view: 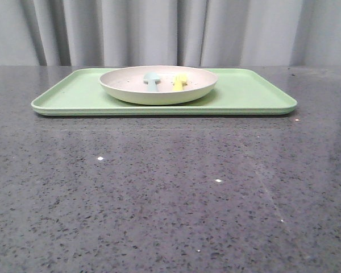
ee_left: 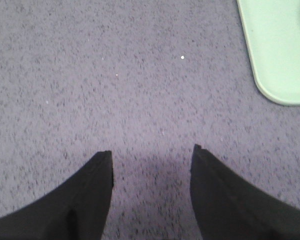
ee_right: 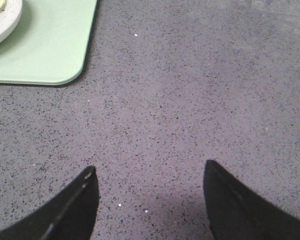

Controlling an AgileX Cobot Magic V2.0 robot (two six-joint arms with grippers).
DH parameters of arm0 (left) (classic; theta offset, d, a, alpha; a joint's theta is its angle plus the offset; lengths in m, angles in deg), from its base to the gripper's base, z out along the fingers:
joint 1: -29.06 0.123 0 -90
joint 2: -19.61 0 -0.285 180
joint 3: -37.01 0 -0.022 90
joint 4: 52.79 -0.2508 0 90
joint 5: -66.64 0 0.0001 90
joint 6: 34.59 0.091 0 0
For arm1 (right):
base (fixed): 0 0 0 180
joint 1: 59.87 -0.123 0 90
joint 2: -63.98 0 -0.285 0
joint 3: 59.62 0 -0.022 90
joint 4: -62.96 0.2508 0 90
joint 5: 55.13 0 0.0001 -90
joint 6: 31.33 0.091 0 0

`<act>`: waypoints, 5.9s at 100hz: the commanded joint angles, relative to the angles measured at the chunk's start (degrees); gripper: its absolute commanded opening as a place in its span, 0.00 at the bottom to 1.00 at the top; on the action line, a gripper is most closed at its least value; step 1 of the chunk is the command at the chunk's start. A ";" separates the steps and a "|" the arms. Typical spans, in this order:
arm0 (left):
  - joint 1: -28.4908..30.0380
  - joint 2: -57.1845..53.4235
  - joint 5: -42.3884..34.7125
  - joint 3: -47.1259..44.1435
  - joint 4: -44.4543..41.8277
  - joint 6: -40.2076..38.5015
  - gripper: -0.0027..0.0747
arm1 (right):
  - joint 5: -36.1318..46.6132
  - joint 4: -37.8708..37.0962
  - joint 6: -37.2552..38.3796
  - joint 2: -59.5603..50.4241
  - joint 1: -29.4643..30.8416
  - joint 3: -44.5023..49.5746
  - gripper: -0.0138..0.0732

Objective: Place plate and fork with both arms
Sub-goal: 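Move the open right gripper down over the yellow fork on the plate, then close the right gripper on the yellow fork handle and lift it, then carry the fork beside the plate and lower it onto the tray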

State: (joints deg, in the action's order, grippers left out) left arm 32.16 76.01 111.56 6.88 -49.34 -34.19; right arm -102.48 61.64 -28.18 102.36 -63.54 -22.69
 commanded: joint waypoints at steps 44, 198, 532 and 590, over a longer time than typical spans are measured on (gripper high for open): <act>0.06 -16.37 -3.08 -10.42 2.74 -0.40 0.50 | 5.40 -0.37 -0.68 0.66 0.39 -1.96 0.69; 0.06 -17.52 -3.17 -11.27 2.94 -0.40 0.49 | -4.51 -4.19 15.68 73.89 -24.20 -68.33 0.69; 0.06 -17.52 -2.81 -11.27 2.94 -0.40 0.49 | -9.91 -7.42 21.40 84.50 -28.51 -77.80 0.12; 0.06 -17.52 -2.81 -11.27 2.94 -0.40 0.49 | -16.91 -8.19 17.62 79.33 -19.82 -77.01 0.11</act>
State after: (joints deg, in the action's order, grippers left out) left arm 32.16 58.39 112.47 -6.02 -47.13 -34.19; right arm -120.40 54.77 -9.41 185.64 -84.43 -98.65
